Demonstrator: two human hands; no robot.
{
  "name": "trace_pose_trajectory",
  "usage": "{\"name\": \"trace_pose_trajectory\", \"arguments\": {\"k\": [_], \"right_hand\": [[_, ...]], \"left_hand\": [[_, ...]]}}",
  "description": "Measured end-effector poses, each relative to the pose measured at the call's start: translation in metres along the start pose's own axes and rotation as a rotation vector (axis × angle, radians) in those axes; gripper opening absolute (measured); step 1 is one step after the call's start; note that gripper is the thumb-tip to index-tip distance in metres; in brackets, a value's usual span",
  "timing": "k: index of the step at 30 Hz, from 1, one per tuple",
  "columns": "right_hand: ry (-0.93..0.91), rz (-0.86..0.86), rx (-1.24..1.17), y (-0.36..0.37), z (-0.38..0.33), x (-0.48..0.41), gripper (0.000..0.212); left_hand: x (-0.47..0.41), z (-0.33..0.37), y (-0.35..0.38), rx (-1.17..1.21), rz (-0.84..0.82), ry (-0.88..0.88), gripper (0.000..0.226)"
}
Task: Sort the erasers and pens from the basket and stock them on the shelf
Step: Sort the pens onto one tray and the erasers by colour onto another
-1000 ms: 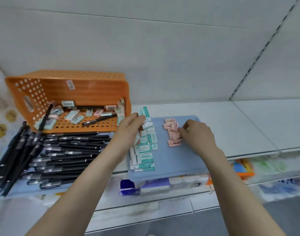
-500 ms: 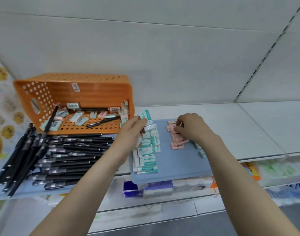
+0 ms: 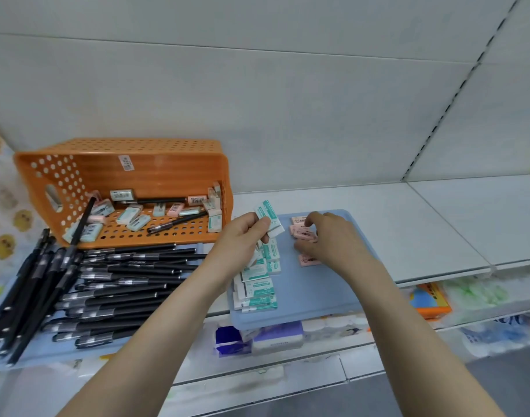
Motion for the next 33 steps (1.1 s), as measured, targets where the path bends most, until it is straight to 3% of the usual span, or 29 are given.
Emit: {"name": "trace_pose_trajectory", "arguments": {"k": [8, 19, 23, 26, 29, 31, 33], "right_hand": [[0.084, 0.106, 0.091, 0.002, -0.004, -0.013, 0.047], [0.038, 0.130, 0.147, 0.018, -0.009, -0.027, 0.028], [0.064, 0.129, 0.139, 0.010, -0.006, -0.023, 0.037], [0.009, 0.314, -0.195, -0.023, -0.019, -0.012, 0.032], [-0.059, 0.111, -0.853, -0.026, -0.047, -0.005, 0.020], [-0.110, 0.060, -1.023, -0.027, -0.058, -0.002, 0.006], [-0.061, 0.153, -1.079, -0.032, -0.044, -0.001, 0.007]], "left_hand": [[0.005, 0.003, -0.001, -0.013, 0.001, 0.012, 0.033], [0.007, 0.003, -0.009, -0.003, 0.020, 0.036, 0.030], [0.006, 0.002, -0.010, -0.025, 0.021, 0.042, 0.031], [0.004, 0.001, -0.011, -0.048, 0.029, 0.036, 0.033], [0.000, 0.002, -0.004, -0.156, 0.018, 0.051, 0.033], [-0.004, 0.004, 0.000, -0.214, 0.029, 0.063, 0.031], [-0.006, 0.005, -0.007, -0.156, 0.094, 0.044, 0.024]]}}
Point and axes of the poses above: each hand's wrist, its own x-axis away from the middle knuckle, its own y-axis out of the palm, z = x × y, the point moved 9 cm from there along -x, towards the middle knuckle, and after that the axes turned 7 degrees about -y, right-handed, at the moved point
